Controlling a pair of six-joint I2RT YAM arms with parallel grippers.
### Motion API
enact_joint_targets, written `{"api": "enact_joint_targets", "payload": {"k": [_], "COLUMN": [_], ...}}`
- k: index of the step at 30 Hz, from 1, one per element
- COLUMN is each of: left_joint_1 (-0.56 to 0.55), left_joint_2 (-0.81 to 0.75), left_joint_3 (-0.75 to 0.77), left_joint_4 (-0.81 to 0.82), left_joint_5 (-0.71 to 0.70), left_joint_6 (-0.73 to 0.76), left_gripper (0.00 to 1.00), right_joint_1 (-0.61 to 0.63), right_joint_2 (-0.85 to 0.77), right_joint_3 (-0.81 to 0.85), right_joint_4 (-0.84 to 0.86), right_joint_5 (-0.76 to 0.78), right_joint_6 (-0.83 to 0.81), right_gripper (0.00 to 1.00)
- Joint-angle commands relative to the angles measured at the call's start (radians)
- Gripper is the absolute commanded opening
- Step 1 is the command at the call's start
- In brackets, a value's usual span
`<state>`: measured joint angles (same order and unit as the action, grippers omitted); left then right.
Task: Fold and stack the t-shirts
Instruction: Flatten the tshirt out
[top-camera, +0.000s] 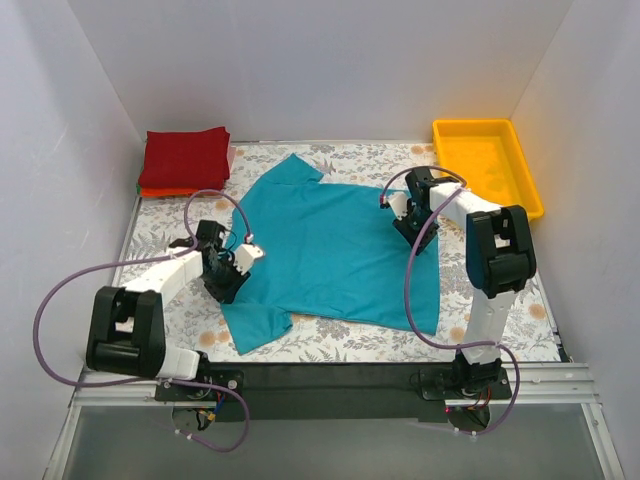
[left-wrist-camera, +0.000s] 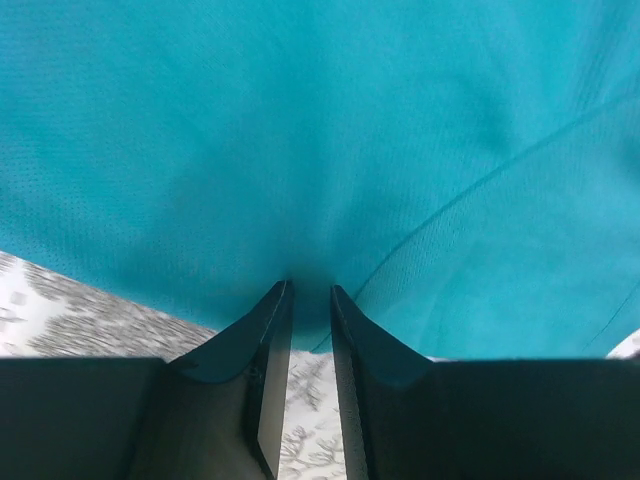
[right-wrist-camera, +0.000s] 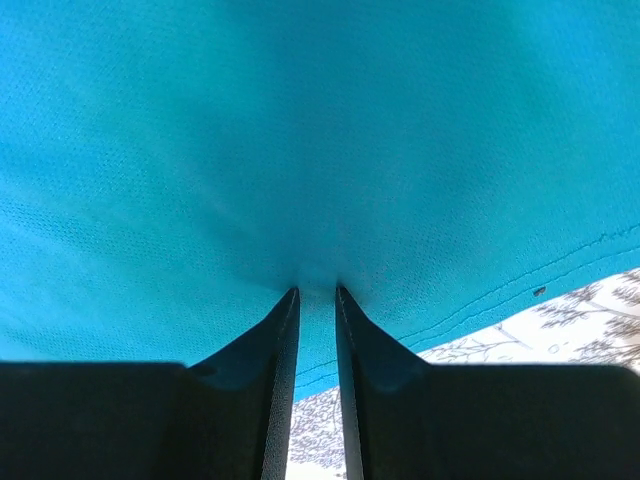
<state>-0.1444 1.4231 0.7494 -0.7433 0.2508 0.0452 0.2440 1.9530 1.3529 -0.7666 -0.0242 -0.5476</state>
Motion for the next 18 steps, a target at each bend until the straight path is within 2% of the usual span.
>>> {"api": "enact_joint_targets", "payload": {"k": [1, 4, 6, 10, 13, 18], "left_joint_1": [-0.003, -0.007, -0.009, -0.001, 0.006, 0.017], "left_joint_2": [-0.096, -0.188, -0.237, -0.236, -0.120, 0.173], "left_joint_3": [-0.079, -0.081, -0.073, 0.011, 0.187, 0.587], "left_joint_4": [-0.083, -0.195, -0.249, -0.283, -0.211, -0.058], "left_joint_5": [-0.012, 0.036, 0.053, 0.109, 0.198, 0.278], "left_joint_6": [0.056, 0.088, 0.111, 0.108, 0.021, -0.227], "left_gripper": [0.21, 0.21, 0.21, 0.31, 0.36, 0.44], "right_joint_1": [0.018, 0.057, 0.058, 0.008, -0.060, -0.129], "right_joint_2": [0.075, 0.037, -0.027, -0.137, -0.152, -0.062], "right_joint_3": [0.025, 0.002, -0.006, 0.063, 0.134, 0.308], "right_joint_4": [0.072, 0.066, 0.049, 0.033, 0.038, 0.107], "right_joint_5": [-0.014, -0.039, -0.109, -0.221, -0.273, -0.250], "right_joint_6": [-0.017, -0.047, -0.040, -0.006, 0.038, 0.153], "right_gripper": [0.27, 0.29, 0.31, 0.45, 0.52, 0.49]}}
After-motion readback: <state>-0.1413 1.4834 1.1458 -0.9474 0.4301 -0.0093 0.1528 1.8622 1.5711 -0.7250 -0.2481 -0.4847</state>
